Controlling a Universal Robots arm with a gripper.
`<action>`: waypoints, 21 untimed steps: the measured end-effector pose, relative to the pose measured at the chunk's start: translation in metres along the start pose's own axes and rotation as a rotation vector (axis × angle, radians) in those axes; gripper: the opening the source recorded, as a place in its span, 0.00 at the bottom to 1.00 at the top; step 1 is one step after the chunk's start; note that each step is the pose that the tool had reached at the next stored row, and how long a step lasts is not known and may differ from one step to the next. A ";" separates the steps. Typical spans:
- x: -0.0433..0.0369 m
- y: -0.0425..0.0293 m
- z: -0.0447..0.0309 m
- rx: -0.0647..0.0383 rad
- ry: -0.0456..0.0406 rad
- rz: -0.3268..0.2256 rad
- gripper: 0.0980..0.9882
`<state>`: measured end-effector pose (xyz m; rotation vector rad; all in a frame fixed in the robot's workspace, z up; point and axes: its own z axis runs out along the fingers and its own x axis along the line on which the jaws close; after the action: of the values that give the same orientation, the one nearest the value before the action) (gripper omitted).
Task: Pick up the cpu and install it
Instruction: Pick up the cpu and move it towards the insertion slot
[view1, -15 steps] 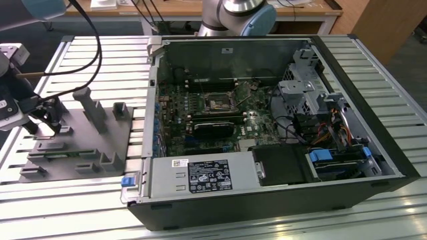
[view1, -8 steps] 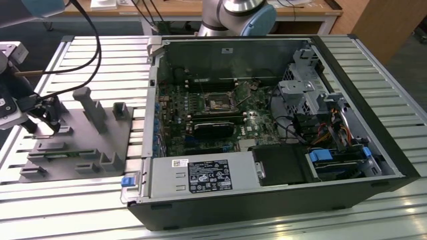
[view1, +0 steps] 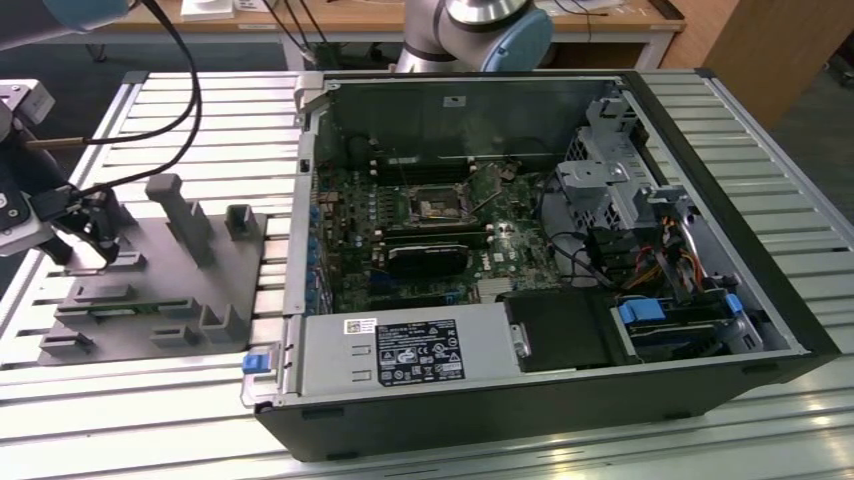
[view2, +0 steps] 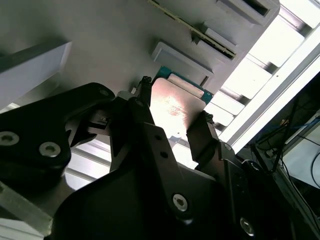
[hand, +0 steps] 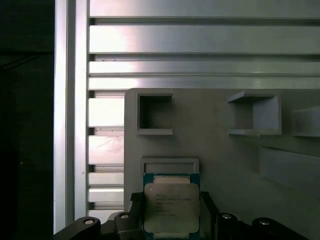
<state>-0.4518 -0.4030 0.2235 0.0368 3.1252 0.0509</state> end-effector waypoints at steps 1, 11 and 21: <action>0.0000 0.0000 -0.0005 0.000 -0.0001 0.000 0.49; -0.0001 0.0002 -0.0046 0.000 -0.0001 0.000 0.49; -0.0002 0.0003 -0.0086 -0.001 -0.0003 0.000 0.49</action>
<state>-0.4517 -0.4030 0.2322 0.0368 3.1248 0.0519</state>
